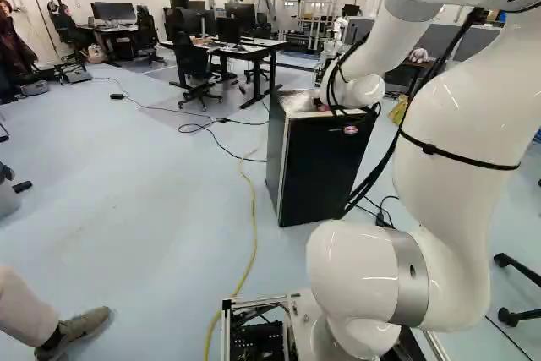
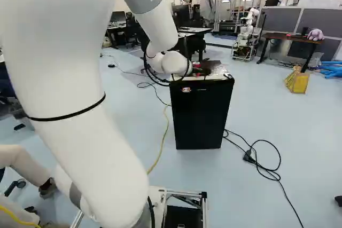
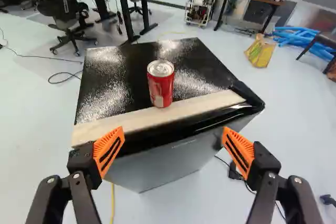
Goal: Grab a drink from the fridge
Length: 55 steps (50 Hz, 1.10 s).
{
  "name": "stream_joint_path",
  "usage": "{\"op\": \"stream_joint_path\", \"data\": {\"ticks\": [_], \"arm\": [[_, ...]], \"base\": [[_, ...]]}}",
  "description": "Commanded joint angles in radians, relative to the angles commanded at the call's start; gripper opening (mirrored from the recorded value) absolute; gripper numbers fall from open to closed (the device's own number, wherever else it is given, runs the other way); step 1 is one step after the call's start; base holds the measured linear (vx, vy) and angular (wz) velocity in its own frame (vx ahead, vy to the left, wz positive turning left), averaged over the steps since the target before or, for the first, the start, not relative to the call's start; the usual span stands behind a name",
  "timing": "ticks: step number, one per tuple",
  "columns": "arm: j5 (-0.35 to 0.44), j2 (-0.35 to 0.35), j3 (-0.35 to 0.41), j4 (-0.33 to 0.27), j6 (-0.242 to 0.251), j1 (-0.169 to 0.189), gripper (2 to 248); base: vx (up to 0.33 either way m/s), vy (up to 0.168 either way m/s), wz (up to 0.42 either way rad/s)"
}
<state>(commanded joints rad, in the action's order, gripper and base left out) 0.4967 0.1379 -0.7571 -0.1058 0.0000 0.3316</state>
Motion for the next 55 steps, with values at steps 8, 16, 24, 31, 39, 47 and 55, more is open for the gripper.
{"op": "stream_joint_path", "data": {"ticks": [8,16,24,31,39,47,55], "arm": [[0.084,0.0,0.0,-0.011,0.0,0.0,247],[0.167,0.01,0.001,-0.022,0.0,0.0,247],[0.246,0.024,0.002,-0.03,0.0,0.0,247],[0.309,0.037,0.004,-0.032,0.0,0.0,247],[0.362,0.052,0.007,-0.033,0.0,0.0,247],[0.375,0.066,0.009,-0.033,0.0,0.0,247],[0.377,0.081,0.012,-0.033,0.0,0.0,247]], "base": [[0.0,0.0,0.0],[0.0,0.0,0.0],[0.0,0.0,0.0],[0.0,0.0,0.0],[0.0,0.0,0.0],[0.0,0.0,0.0],[0.0,0.0,0.0]]}}
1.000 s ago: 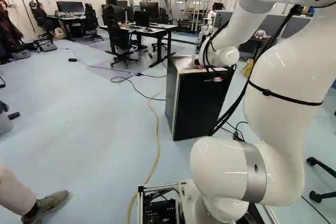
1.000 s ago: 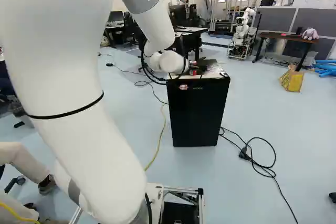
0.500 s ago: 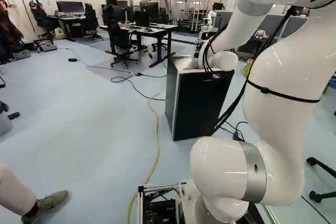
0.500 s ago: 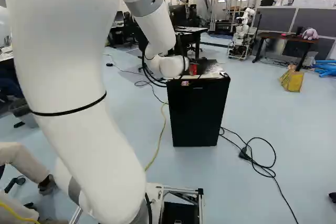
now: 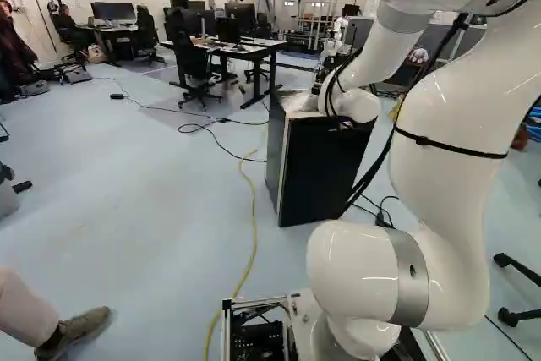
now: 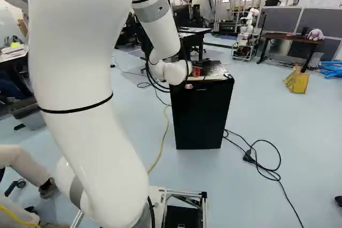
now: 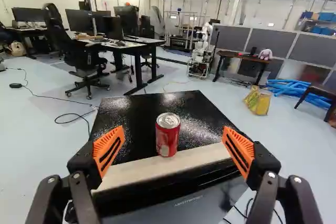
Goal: Grab a drink from the fridge
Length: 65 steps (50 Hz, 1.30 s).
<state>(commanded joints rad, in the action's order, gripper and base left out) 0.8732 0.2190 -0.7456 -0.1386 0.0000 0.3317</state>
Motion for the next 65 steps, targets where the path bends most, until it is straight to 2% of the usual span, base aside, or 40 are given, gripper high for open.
{"op": "stream_joint_path", "data": {"ticks": [31,65], "arm": [[0.0,0.075,-0.011,0.0,0.0,-0.002,247],[0.0,0.193,-0.105,0.0,0.0,-0.017,247]], "base": [[0.0,0.0,0.0],[0.0,0.0,0.0]]}}
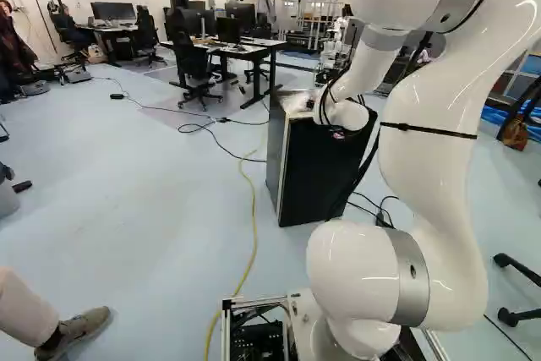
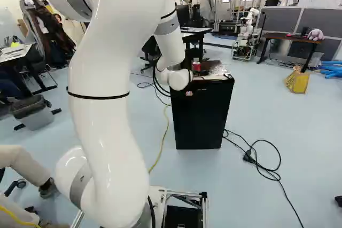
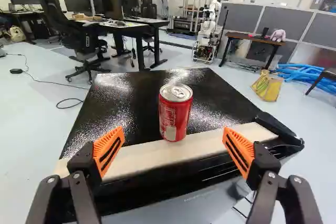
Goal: Grab a drink from the fridge
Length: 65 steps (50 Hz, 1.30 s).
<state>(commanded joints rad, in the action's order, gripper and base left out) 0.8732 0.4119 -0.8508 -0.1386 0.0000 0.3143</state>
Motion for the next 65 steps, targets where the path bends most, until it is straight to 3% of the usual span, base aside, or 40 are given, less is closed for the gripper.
{"op": "stream_joint_path", "data": {"ticks": [61,62,65], "arm": [[0.0,0.11,-0.141,0.0,0.0,-0.015,247],[0.0,0.11,-0.141,0.0,0.0,-0.015,217],[0.0,0.11,-0.141,0.0,0.0,-0.015,217]], "base": [[0.0,0.0,0.0],[0.0,0.0,0.0],[0.0,0.0,0.0]]}}
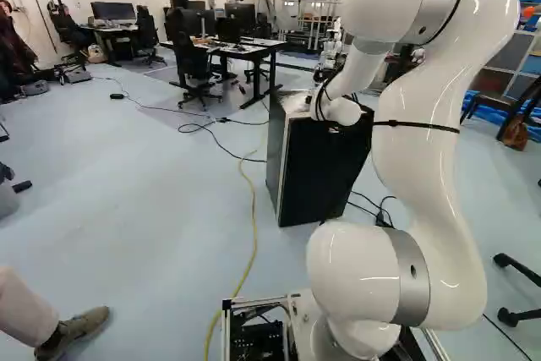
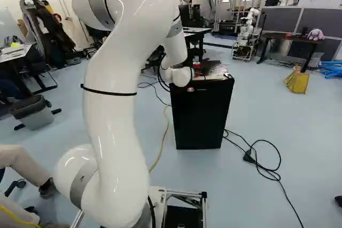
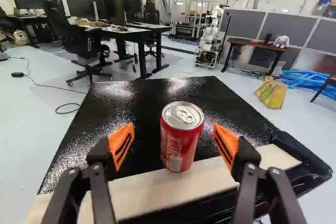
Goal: Grab a drink from the fridge
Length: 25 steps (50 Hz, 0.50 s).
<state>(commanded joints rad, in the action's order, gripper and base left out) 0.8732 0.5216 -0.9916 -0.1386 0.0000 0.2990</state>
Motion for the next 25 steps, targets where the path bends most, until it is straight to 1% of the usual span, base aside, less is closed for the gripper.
{"op": "stream_joint_path", "data": {"ticks": [2,3,7,8,12,13,17,18,25], "arm": [[0.0,0.0,0.0,0.0,0.0,0.0,217],[0.0,0.0,0.0,0.0,0.0,0.0,178],[0.0,0.0,0.0,0.0,0.0,0.0,178],[0.0,0.0,0.0,0.0,0.0,0.0,140],[0.0,0.0,0.0,0.0,0.0,0.0,140],[0.0,0.0,0.0,0.0,0.0,0.0,104],[0.0,0.0,0.0,0.0,0.0,0.0,104],[0.0,0.0,0.0,0.0,0.0,0.0,90],[0.0,-0.008,0.001,0.0,0.0,0.0,90]], "base": [[0.0,0.0,0.0],[0.0,0.0,0.0],[0.0,0.0,0.0],[0.0,0.0,0.0],[0.0,0.0,0.0],[0.0,0.0,0.0],[0.0,0.0,0.0],[0.0,0.0,0.0],[0.0,0.0,0.0]]}}
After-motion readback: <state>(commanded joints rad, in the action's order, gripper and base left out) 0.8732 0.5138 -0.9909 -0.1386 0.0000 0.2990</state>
